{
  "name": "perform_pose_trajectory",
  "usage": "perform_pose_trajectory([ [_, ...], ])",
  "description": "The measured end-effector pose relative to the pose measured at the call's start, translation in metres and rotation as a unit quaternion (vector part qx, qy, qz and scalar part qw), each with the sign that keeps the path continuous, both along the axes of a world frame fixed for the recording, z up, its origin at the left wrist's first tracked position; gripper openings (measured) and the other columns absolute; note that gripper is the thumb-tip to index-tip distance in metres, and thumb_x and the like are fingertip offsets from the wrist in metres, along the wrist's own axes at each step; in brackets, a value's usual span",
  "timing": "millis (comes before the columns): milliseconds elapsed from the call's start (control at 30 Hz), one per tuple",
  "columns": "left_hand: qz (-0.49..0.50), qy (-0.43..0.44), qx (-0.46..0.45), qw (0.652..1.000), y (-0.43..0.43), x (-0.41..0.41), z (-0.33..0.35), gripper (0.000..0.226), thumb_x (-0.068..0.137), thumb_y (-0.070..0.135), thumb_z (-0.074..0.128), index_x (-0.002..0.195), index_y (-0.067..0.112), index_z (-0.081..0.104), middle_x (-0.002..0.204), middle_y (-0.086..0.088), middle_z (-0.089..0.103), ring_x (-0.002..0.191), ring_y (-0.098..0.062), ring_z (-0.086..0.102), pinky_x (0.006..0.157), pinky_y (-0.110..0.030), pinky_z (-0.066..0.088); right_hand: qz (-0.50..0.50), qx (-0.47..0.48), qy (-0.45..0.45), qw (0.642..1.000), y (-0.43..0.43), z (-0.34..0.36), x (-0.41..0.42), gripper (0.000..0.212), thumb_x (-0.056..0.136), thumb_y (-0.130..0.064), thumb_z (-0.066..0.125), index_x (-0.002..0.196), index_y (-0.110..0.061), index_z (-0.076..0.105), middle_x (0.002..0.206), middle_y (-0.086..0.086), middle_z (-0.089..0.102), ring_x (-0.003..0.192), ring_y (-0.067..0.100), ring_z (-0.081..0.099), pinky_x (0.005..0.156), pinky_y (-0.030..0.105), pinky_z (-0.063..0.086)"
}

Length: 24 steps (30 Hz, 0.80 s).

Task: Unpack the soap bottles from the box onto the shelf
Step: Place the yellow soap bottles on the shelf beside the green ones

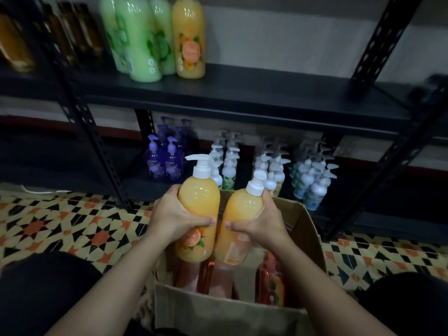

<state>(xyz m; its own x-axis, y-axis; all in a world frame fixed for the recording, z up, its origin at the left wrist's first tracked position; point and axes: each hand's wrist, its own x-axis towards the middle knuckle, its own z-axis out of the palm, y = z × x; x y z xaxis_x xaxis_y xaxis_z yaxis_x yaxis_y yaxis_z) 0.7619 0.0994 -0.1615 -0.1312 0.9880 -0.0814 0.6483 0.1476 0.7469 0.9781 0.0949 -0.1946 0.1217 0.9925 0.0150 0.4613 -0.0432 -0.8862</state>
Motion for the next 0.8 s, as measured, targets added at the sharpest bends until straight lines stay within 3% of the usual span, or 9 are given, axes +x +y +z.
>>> perform_pose_trajectory([
  [100, 0.009, -0.015, 0.053, 0.998, 0.0, -0.008, 0.035, 0.116, 0.025, 0.072, 0.083, 0.128, 0.029, 0.053, 0.115, 0.004, 0.063, 0.116, -0.026, 0.056, 0.094, -0.049, 0.051, 0.015, 0.055, -0.007, 0.998, 0.003, 0.038, -0.003, 0.085, 0.045, -0.034, 0.098, 0.11, -0.037, 0.044, 0.107, -0.011, 0.058, 0.1, 0.011, 0.058, 0.082, 0.031, 0.052],
  [200, 0.011, -0.04, 0.111, 0.993, 0.0, -0.013, 0.08, 0.118, 0.024, 0.073, 0.083, 0.13, 0.03, 0.052, 0.116, 0.006, 0.062, 0.116, -0.025, 0.055, 0.093, -0.048, 0.052, 0.021, 0.1, -0.001, 0.995, 0.009, 0.082, -0.01, 0.085, 0.047, -0.034, 0.097, 0.111, -0.04, 0.042, 0.106, -0.015, 0.059, 0.101, 0.011, 0.059, 0.078, 0.026, 0.049],
  [333, 0.011, -0.077, 0.187, 0.979, 0.007, -0.017, 0.135, 0.113, 0.029, 0.063, 0.09, 0.132, 0.035, 0.049, 0.119, 0.009, 0.059, 0.119, -0.021, 0.053, 0.095, -0.047, 0.051, 0.016, 0.186, -0.002, 0.982, 0.015, 0.142, -0.023, 0.11, 0.051, -0.035, 0.096, 0.134, -0.047, 0.025, 0.121, -0.017, 0.05, 0.109, 0.008, 0.053, 0.079, 0.017, 0.046],
  [500, 0.017, -0.128, 0.288, 0.949, 0.032, -0.02, 0.19, 0.103, 0.025, 0.064, 0.089, 0.119, 0.042, 0.054, 0.112, 0.014, 0.063, 0.11, -0.016, 0.059, 0.09, -0.041, 0.055, -0.01, 0.284, 0.048, 0.958, 0.041, 0.204, -0.035, 0.102, 0.047, -0.043, 0.095, 0.128, -0.054, 0.034, 0.125, -0.017, 0.053, 0.114, 0.012, 0.057, 0.093, 0.045, 0.053],
  [700, 0.04, -0.127, 0.381, 0.915, 0.08, -0.014, 0.249, 0.116, 0.031, 0.063, 0.09, 0.136, 0.033, 0.051, 0.122, 0.009, 0.061, 0.116, -0.018, 0.057, 0.095, -0.044, 0.053, 0.003, 0.376, 0.054, 0.925, 0.091, 0.273, -0.041, 0.094, 0.055, -0.042, 0.093, 0.13, -0.055, 0.038, 0.117, -0.031, 0.049, 0.108, -0.002, 0.057, 0.093, 0.035, 0.054],
  [800, 0.049, -0.13, 0.411, 0.901, 0.111, -0.009, 0.268, 0.114, 0.041, 0.056, 0.092, 0.142, 0.029, 0.046, 0.127, 0.007, 0.058, 0.121, -0.018, 0.053, 0.099, -0.044, 0.05, 0.021, 0.389, 0.055, 0.919, 0.123, 0.295, -0.041, 0.094, 0.058, -0.041, 0.092, 0.133, -0.054, 0.036, 0.117, -0.029, 0.049, 0.105, -0.003, 0.057, 0.09, 0.034, 0.056],
])
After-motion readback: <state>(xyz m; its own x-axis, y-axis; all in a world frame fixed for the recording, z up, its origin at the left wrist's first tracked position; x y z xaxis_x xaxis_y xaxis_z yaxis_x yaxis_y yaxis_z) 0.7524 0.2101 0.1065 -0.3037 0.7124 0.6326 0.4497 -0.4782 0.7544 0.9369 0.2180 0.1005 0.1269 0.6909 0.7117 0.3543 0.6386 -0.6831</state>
